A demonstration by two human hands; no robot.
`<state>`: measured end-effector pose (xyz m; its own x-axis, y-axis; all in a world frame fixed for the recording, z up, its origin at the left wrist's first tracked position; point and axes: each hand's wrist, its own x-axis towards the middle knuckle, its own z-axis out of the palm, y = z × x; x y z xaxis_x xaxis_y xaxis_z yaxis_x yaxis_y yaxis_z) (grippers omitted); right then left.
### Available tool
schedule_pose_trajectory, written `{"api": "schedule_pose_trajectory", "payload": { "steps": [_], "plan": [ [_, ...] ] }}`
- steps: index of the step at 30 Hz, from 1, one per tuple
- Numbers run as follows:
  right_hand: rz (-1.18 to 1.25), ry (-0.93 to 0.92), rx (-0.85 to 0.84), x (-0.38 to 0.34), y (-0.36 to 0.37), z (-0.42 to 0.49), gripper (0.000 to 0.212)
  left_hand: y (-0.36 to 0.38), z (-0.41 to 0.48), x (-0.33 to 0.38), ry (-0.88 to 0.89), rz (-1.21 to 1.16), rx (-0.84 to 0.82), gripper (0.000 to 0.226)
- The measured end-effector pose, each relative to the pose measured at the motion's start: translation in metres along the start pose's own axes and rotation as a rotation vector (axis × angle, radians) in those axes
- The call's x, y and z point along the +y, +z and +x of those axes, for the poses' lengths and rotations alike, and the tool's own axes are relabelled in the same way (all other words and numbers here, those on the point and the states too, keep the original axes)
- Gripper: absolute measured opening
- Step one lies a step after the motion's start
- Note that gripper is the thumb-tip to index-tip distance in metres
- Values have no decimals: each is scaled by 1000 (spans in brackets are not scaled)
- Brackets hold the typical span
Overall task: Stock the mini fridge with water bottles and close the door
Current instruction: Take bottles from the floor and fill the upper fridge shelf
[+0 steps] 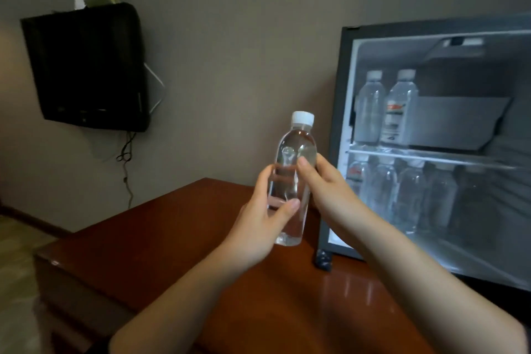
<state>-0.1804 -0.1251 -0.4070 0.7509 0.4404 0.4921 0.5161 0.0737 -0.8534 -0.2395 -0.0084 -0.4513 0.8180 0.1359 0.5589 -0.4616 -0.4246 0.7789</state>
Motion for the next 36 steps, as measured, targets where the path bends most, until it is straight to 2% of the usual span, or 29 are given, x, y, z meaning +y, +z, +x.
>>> {"api": "schedule_pose_trajectory", "payload": {
  "steps": [2,6,11,15,17,19,22,23,27,30,36],
  "plan": [
    [-92,17,-9,-1,-21,2,25,19,8,-1,-6,7,33,60],
    [-178,81,34,-6,-58,5,24,55,33,2,38,13,76,57],
    [-258,156,105,-18,-104,18,19,100,71,13,30,22,32,62],
    [-345,128,185,-20,-133,37,20,130,98,27,82,49,46,65],
    [-370,83,239,-21,-147,43,14,141,110,35,82,56,32,65],
    [-386,60,289,-20,-161,50,24,150,124,38,98,62,0,69],
    [-434,31,386,-17,-182,62,63,159,145,43,160,-5,-88,71],
    [-459,24,416,-15,-189,65,67,163,152,44,170,-14,-120,69],
    [-581,1,505,-14,-210,77,49,181,184,40,183,3,-113,61],
    [-619,-11,555,-8,-223,89,54,193,197,34,203,120,-105,58],
    [-666,2,616,6,-241,110,53,198,198,-11,302,757,-4,57]
  ]
}}
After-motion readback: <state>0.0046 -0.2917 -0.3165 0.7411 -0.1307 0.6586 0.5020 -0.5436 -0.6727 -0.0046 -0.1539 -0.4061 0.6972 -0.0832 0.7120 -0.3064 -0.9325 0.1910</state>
